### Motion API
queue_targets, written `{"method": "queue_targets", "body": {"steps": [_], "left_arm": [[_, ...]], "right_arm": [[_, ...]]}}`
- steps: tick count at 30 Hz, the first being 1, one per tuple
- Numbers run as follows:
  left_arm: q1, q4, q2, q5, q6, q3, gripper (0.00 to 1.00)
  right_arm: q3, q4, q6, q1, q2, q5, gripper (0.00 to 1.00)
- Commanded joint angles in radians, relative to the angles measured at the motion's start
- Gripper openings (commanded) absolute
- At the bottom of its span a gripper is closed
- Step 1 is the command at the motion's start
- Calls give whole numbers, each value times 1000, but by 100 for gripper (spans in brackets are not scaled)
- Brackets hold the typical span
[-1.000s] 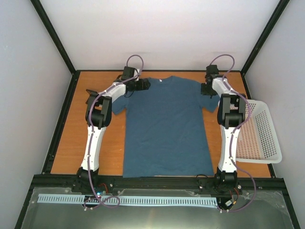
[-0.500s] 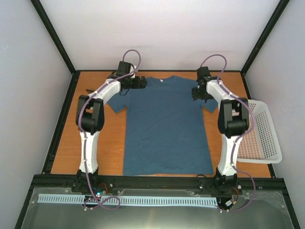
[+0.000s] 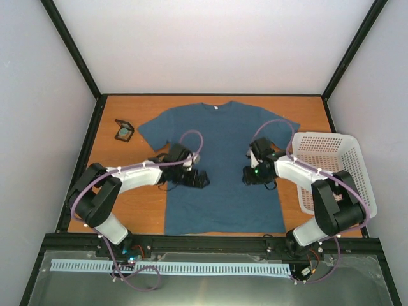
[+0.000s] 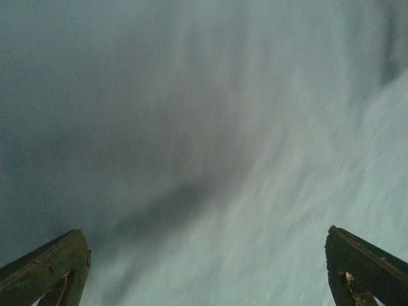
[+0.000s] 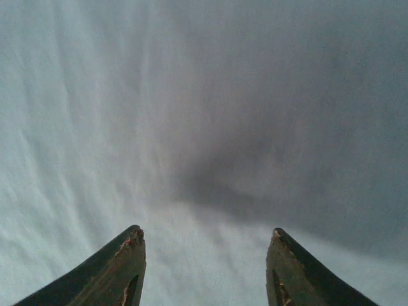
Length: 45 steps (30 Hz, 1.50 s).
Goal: Pin the brooch onto the clothing
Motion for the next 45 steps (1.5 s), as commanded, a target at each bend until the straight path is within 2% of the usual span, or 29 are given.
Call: {"method": "queue_targets", "body": {"steps": [1,7,11,16,19,21,24,25,26,27,31,34,37,39,40,42,45], "left_arm": [[-52,67,-95,-33,-146,-137,100],[-56,33,-232,-63,-271,-306,100],[-56,-7,-287,-73,-284,-348,100],[-55,-76,-341,-113,-257,-292,100],[-54,-132,-432,-156,-248,-239,100],[-54,-155,-518,-212,-230,-199,100],[-32,-142,-637,-334,-200,-159,100],[-16,-123,-666,-366,-190,-156,100],[1,-103,-692,-406,-188,-155,100],[23,-81,-712,-437,-185,-160,100],[123,-8,-721,-499,-191,-180,100],[182,-23,-668,-526,-235,-149,100],[298,-124,-587,-443,-298,-79,100],[416,-230,-518,-330,-332,-8,100],[475,-276,-480,-275,-326,32,100],[538,-351,-427,-270,-305,83,100],[644,-371,-383,-214,-246,116,100]], "right_arm": [[-112,21,80,30,-78,30,49],[-268,51,283,72,-148,52,47],[-385,97,349,73,-219,39,45],[-371,26,379,75,-351,37,45],[-274,-48,353,74,-416,30,47],[-206,-77,317,74,-496,34,53],[-147,-54,242,73,-619,50,72],[-135,-44,221,74,-650,73,82],[-127,-35,198,73,-677,96,94],[-119,-25,175,72,-696,115,99],[-96,-2,83,71,-719,168,100],[-124,31,61,71,-721,223,100],[-145,48,75,71,-708,240,100],[-111,19,83,71,-686,227,100],[-97,5,77,71,-676,209,100],[-67,-25,52,70,-659,193,100],[-4,-115,31,70,-619,230,100]]}}
